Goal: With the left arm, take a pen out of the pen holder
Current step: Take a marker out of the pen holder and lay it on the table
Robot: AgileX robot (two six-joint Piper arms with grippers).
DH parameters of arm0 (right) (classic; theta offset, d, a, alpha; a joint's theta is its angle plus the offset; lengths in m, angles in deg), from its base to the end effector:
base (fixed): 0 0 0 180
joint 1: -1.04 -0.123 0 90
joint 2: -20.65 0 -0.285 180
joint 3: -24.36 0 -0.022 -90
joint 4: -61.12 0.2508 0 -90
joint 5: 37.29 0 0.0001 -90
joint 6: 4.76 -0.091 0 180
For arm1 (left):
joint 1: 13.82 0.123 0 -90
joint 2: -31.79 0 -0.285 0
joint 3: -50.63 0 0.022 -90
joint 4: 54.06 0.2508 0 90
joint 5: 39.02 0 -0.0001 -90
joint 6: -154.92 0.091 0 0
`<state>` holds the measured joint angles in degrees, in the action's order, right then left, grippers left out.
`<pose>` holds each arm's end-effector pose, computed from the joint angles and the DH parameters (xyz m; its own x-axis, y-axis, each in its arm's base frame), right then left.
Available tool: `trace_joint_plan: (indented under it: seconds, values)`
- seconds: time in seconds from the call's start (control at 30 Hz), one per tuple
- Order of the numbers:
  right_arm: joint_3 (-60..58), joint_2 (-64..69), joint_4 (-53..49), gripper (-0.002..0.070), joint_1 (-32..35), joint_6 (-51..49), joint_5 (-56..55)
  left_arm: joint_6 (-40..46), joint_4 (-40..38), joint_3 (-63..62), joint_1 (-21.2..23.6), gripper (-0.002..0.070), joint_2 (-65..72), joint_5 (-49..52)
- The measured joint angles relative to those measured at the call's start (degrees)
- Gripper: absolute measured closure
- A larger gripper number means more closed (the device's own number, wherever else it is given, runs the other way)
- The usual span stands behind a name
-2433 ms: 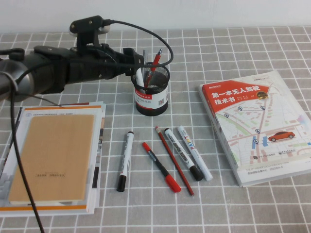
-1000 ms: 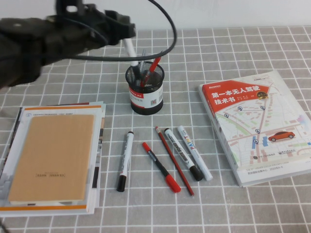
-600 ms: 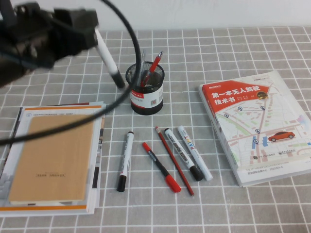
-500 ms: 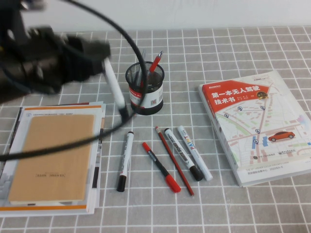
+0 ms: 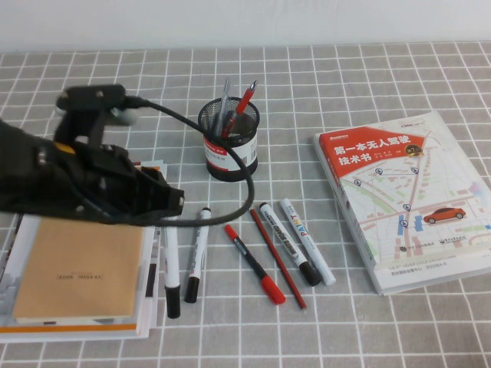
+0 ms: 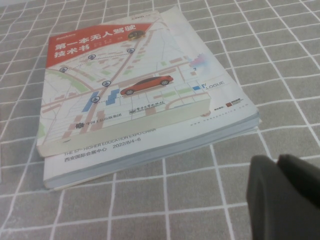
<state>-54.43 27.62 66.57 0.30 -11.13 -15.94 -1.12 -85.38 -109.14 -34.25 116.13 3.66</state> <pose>0.0525 0.0038 0.1713 -0.2960 0.1946 -0.9352 0.0130 0.9798 0.1997 0.2433 -0.1249 0.2969 -0.7477 0.2761 -0.6039 0.5245 0.8033 -0.2822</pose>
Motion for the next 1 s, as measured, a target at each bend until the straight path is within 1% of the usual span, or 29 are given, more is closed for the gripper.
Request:
trace_joint_plan:
  seconds: [0.2, 0.5, 0.77, 1.0]
  values:
    - [0.0, 0.0, 0.0, 0.0689, 0.0, 0.0, 0.0, -1.4, 1.1, 0.0, -0.1, 0.0547, 8.8, -3.9]
    - [0.0, 0.0, 0.0, 0.0689, 0.0, 0.0, 0.0, -10.7, 10.6, -2.6, -0.5, 0.0547, 15.3, -9.9]
    - [0.0, 0.0, 0.0, 0.0689, 0.0, 0.0, 0.0, -11.8, 10.9, -8.2, -0.5, 0.0547, 22.1, -10.4]
    - [0.0, 0.0, 0.0, 0.0689, 0.0, 0.0, 0.0, -11.4, 9.9, -9.9, -0.5, 0.0547, 24.7, -10.6]
